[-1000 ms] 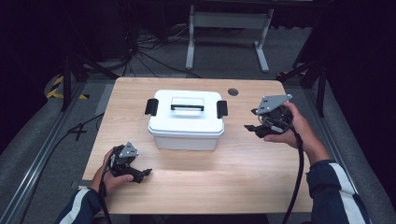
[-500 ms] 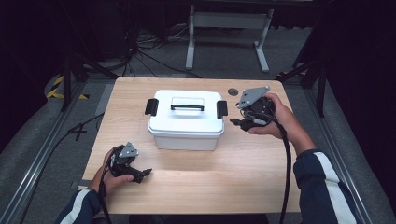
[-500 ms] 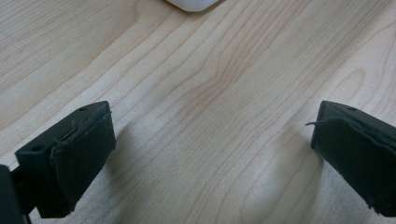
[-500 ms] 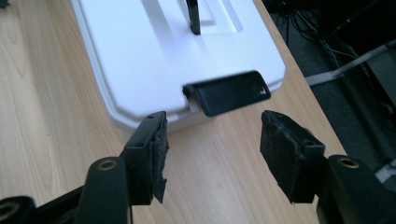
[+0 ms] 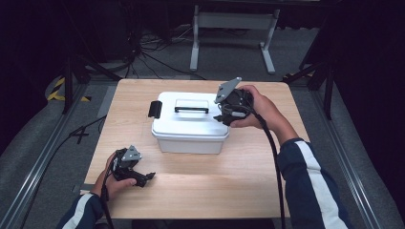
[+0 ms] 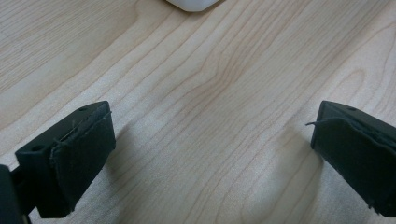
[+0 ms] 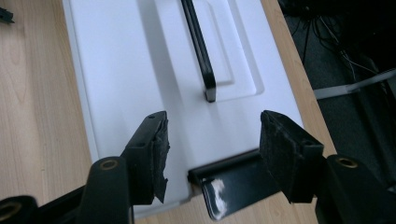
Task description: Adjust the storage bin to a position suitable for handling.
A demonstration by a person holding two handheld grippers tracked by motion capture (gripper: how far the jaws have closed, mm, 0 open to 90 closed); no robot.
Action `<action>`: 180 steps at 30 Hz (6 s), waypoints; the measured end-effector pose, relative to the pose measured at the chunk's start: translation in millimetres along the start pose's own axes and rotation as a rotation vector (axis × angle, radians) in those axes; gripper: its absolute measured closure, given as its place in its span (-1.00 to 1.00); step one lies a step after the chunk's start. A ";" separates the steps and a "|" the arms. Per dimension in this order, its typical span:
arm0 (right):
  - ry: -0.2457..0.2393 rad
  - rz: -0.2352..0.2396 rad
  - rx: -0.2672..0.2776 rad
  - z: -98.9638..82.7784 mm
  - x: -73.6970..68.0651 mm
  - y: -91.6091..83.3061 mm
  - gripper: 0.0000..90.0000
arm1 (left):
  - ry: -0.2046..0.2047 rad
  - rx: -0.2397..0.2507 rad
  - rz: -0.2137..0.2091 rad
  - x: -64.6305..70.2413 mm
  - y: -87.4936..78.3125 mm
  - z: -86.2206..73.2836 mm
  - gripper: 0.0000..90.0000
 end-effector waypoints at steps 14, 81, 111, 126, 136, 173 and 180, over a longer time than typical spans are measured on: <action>-0.064 0.038 -0.080 35.7 3.7 29.7 0.12 | 0.004 0.002 -0.002 -0.3 0.0 0.0 -1.00; -0.164 -0.064 -0.009 32.1 1.8 -11.1 0.89 | 0.004 0.001 -0.006 -0.1 -0.2 -0.2 -0.99; -0.075 -0.128 0.013 -38.6 6.9 -60.6 0.89 | 0.005 0.002 -0.003 -0.3 -0.3 -0.1 -0.99; 0.004 -0.166 0.025 -84.4 11.8 -79.6 0.89 | 0.005 0.003 -0.003 -0.3 -0.2 -0.1 -0.99; 0.073 -0.191 0.046 -117.9 14.8 -90.6 0.89 | 0.009 0.001 -0.003 -0.5 -0.3 -0.2 -0.99; 0.235 -0.167 -0.022 -196.7 26.4 -46.1 0.89 | 0.009 0.001 -0.003 -0.6 -0.2 -0.2 -0.99; 0.253 -0.157 -0.033 -204.3 28.5 -33.2 0.89 | 0.009 0.001 -0.003 -0.6 -0.2 -0.2 -0.99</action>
Point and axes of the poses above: each handheld gripper's, and its own axes: y roughly forward along the jaws, z roughly out of its top, x roughly to its right, the point moved 5 cm from there along y, roughly forward along the jaws, and after that the axes turned 15 degrees about z, right-handed, at the moved point
